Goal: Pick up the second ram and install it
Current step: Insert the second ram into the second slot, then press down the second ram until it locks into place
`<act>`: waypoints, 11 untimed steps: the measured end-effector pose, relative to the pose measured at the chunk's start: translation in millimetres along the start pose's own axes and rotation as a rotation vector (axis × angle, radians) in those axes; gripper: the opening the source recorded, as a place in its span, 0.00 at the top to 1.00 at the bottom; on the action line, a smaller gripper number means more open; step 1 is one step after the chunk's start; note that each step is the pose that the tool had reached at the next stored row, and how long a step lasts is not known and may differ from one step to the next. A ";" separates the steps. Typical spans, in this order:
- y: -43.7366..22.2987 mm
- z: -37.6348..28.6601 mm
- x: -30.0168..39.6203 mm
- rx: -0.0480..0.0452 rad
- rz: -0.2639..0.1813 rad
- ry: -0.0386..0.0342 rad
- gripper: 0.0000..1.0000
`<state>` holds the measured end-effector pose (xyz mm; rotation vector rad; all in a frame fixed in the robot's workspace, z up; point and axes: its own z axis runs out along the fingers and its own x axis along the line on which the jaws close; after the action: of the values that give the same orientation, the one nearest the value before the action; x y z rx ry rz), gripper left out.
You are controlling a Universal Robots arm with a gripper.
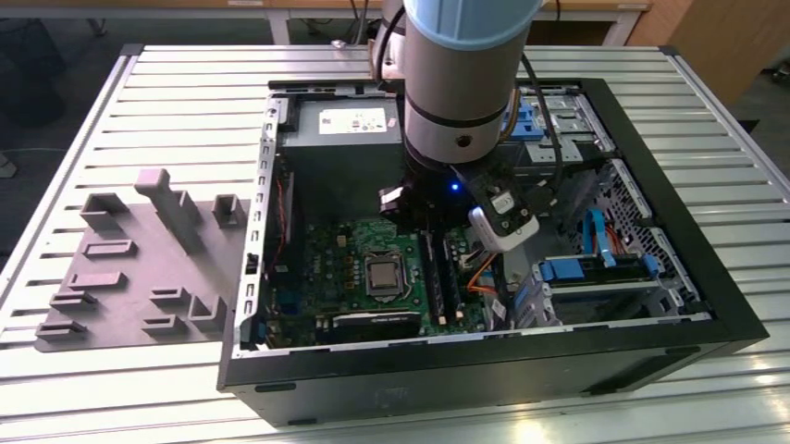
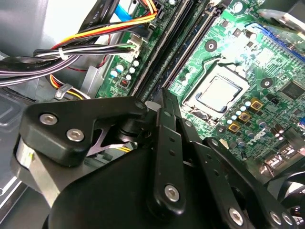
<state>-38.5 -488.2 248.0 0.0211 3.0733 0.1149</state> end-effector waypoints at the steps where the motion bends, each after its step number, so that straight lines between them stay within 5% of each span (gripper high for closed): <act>1: 0.0 0.0 0.0 0.0000 0.000 -0.0001 0.89; 11: 2.0 0.0 0.0 0.0000 0.000 -0.0014 0.89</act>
<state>-38.5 -486.3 248.1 0.0211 3.0719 0.1148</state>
